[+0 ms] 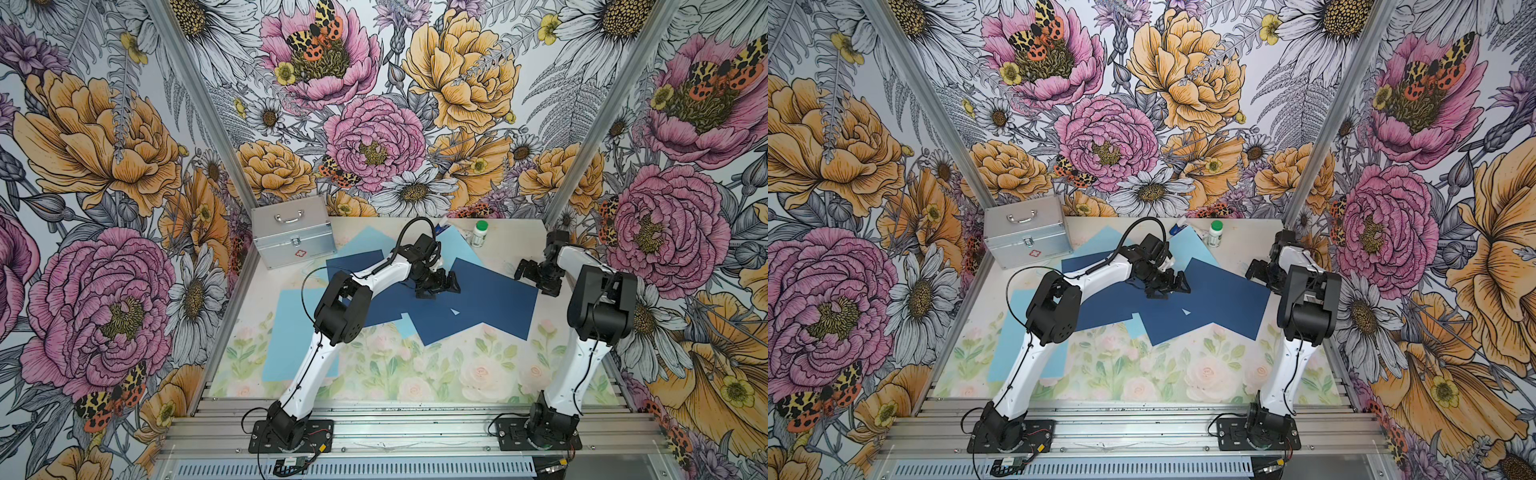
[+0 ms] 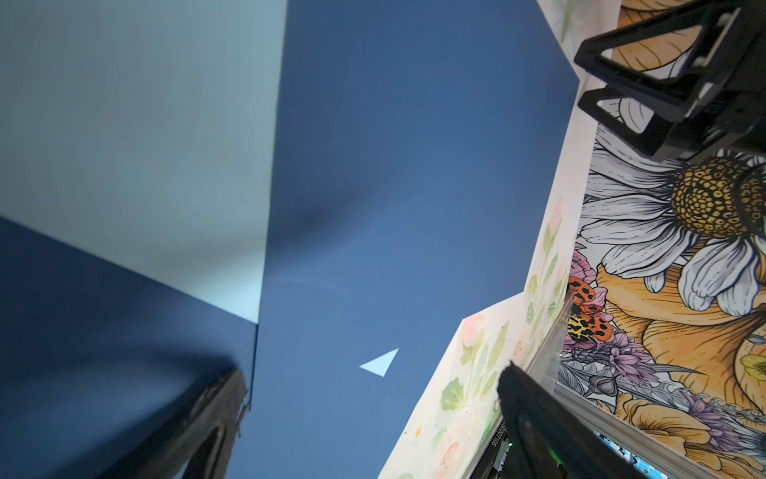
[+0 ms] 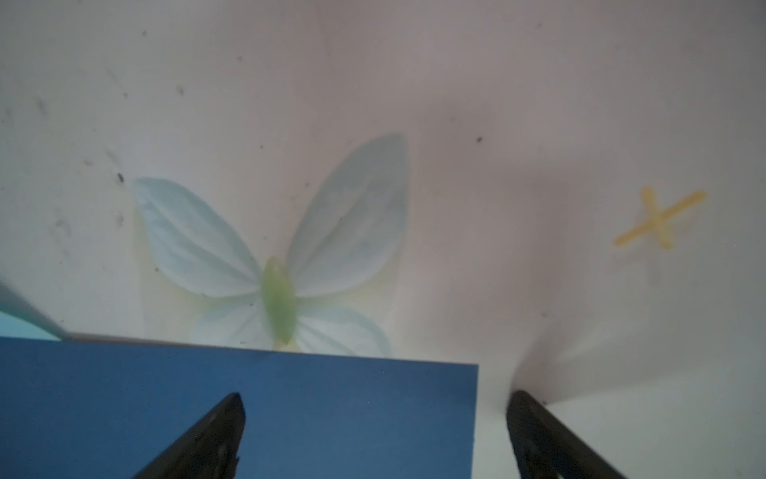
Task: Sort the scattered colored papers by color
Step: Pick up the colored paper.
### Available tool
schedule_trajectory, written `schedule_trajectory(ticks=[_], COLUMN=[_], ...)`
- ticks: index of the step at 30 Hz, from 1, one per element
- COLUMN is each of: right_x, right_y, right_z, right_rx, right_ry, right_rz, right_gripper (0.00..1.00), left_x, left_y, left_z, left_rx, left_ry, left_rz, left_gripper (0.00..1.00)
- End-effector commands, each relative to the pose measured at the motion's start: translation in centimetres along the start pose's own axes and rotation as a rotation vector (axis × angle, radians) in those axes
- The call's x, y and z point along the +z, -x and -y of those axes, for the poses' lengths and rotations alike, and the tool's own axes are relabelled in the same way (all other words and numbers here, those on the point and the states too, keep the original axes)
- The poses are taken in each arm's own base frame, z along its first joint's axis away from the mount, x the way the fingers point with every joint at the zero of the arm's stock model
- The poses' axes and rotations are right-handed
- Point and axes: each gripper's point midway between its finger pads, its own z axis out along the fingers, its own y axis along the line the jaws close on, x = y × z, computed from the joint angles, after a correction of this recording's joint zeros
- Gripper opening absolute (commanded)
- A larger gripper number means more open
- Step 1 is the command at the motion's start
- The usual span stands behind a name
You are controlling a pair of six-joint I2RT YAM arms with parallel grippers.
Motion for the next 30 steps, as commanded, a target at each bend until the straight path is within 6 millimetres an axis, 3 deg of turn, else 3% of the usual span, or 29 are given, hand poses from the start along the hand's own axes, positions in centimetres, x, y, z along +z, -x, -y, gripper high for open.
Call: schedule_trajectory(ticks=[1, 7, 12, 17, 30], right_x=[1.6, 1.5, 2.0, 3.2, 3.0], right_y=[-2.3, -3.7, -4.8, -6.7, -7.8], right_z=[-1.4, -2.1, -4.0, -4.7, -7.0], right_rx=[0.030, 0.044, 0.057, 0.043, 0.004], right_ry=[0.098, 0.142, 0.249, 0.255, 0.281], right_rz=[-0.105, -0.167, -0.226, -0.281, -0.299], right_gripper=[1.00, 1.00, 0.98, 0.97, 0.97], left_x=[1.9, 3.4, 4.4, 5.0, 5.7], left_y=[-2.5, -4.1, -4.9, -4.8, -4.0], left_z=[-3.6, -3.1, -2.4, -2.0, 0.7], left_rx=[-0.073, -0.091, -0.102, -0.108, -0.092], left_ry=[0.101, 0.069, 0.023, -0.011, -0.114], left_rz=[-0.083, -0.145, -0.194, -0.212, -0.237], left_gripper=[0.98, 0.98, 0.98, 0.98, 0.98])
